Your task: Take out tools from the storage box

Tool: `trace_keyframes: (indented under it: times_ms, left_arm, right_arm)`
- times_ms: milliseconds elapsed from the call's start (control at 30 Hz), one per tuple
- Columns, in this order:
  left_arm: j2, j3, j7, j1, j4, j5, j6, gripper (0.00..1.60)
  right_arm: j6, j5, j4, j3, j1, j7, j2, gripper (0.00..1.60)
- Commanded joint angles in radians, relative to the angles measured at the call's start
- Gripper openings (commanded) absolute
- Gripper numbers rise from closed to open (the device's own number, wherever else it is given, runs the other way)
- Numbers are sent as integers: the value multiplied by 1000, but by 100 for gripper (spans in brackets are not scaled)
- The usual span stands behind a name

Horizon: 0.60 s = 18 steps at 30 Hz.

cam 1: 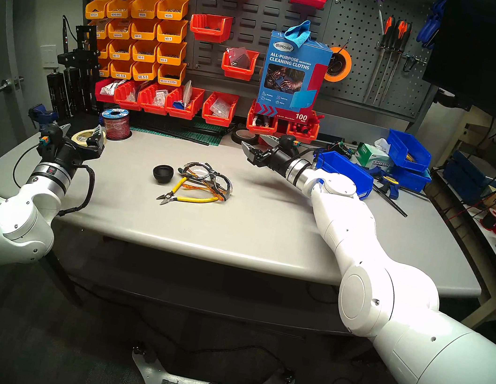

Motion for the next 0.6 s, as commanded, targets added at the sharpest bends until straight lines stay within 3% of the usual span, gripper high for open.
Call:
trace_keyframes:
  times_ms: [0,567]
  left_arm:
    - [-2,-9,0,-10,1,2,-2,160]
    - [-2,-10,-1,-11,1,2,-2,160]
  right_arm:
    - [-30,5,-57,15,-29,-56,-20,160]
    - [-96,-1,-176,37,-123,-188,-58,160]
